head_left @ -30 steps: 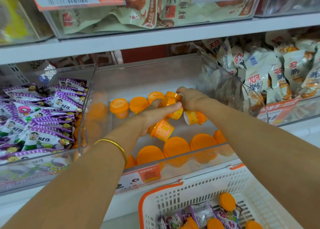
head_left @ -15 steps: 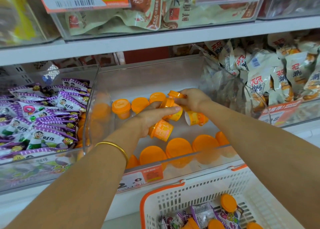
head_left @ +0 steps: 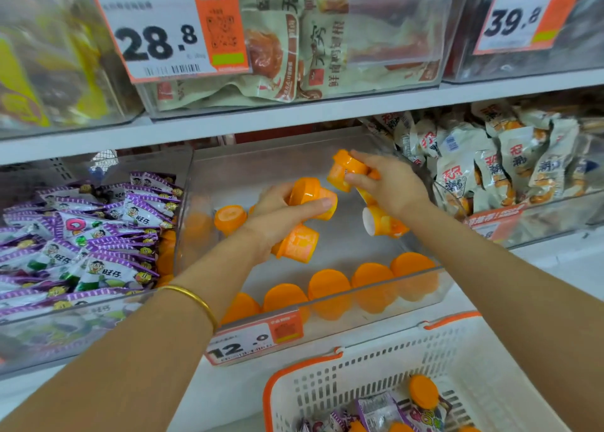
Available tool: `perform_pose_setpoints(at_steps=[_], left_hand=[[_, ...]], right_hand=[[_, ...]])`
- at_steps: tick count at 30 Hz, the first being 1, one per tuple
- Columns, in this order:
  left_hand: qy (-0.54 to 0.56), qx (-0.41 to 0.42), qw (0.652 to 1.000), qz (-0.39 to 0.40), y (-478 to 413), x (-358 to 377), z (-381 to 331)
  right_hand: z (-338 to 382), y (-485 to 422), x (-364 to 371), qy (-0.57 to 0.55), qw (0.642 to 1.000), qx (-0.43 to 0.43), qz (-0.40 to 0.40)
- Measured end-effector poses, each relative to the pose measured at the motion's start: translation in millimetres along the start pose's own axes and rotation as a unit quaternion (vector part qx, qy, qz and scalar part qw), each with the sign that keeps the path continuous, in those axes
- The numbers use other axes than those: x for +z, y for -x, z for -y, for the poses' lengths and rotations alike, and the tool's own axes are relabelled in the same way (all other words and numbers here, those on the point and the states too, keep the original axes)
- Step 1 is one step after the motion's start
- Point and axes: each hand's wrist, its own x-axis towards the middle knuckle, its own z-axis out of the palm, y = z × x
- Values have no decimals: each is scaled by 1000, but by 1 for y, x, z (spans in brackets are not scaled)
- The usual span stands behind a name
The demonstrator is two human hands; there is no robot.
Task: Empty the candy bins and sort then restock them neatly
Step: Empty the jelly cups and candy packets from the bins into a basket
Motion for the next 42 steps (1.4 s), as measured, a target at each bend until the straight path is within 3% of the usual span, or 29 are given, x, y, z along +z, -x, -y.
perform_pose_setpoints(at_steps=[5, 11, 14, 17, 20, 23, 27, 30, 37, 42], left_hand=[[-103, 148, 984, -3, 47, 4, -42], [-138, 203, 965, 92, 131, 40, -51], [-183, 172, 959, 130, 150, 69, -17], [-211, 80, 956, 187, 159, 99, 40], [-271, 2, 936, 226, 166, 130, 107], [-338, -35, 904, 258, 169, 152, 166], [-380, -69, 880, 275, 167, 171, 217], [-374, -89, 889, 250, 164, 181, 241], [-319, -115, 911, 234, 156, 192, 251], [-249, -73, 947, 188, 151, 171, 215]], right_hand=[[24, 75, -56, 13, 991, -58, -120], [17, 188, -100, -19, 994, -49, -91], [-11, 224, -89, -71, 997, 21, -7], [-56, 250, -45, -101, 980, 138, 99], [-97, 282, 20, -108, 949, 246, 162], [-127, 313, 79, -51, 929, 303, 206], [-146, 341, 128, -8, 918, 349, 187], [-154, 353, 150, -5, 907, 375, 190], [-157, 338, 148, -114, 862, 445, 215], [-135, 315, 129, -159, 854, 470, 155]])
